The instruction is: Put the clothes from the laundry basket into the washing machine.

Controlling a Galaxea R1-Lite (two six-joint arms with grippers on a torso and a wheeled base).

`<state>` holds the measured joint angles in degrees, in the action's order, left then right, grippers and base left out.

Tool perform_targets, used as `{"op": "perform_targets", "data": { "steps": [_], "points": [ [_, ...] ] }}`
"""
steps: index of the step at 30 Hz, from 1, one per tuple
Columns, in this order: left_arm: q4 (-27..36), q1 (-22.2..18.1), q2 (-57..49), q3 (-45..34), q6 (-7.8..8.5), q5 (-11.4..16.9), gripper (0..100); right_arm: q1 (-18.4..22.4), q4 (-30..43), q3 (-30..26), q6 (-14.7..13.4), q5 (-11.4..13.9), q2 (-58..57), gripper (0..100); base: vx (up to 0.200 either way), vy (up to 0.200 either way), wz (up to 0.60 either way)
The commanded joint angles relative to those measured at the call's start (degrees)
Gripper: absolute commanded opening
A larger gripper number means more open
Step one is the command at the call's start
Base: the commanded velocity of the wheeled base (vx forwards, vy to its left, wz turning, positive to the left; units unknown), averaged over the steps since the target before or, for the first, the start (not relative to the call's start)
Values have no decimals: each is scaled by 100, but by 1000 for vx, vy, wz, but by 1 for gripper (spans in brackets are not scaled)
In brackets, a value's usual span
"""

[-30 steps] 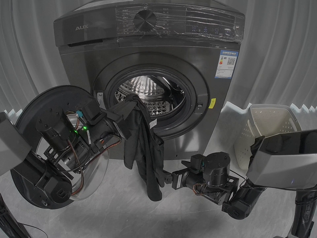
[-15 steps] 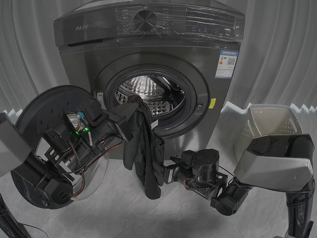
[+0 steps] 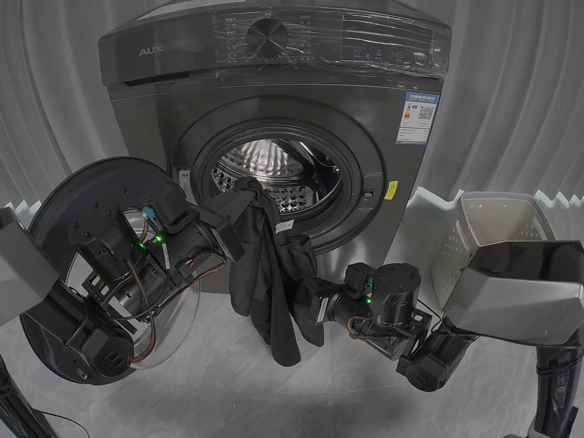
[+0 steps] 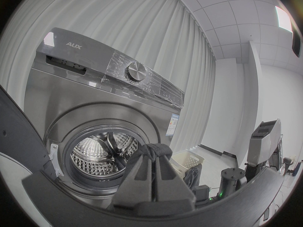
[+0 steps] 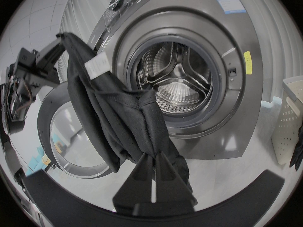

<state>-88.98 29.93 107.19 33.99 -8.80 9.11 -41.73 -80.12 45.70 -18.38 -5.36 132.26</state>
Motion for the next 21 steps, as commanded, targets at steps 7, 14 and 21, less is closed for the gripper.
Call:
{"op": "perform_targets", "data": {
  "steps": [7,14,21],
  "points": [
    [-5,-40,12,-50,-60,3,0,745,-39,-1072,432,0,-1896,0,0,0,0],
    [-5,-13,-199,-410,-25,56,0,859,-39,-1485,520,44,-2969,0,0,0,0],
    [-5,-66,-410,-700,89,56,0,824,5,-1485,511,27,-3232,0,0,0,0]
  ]
}}
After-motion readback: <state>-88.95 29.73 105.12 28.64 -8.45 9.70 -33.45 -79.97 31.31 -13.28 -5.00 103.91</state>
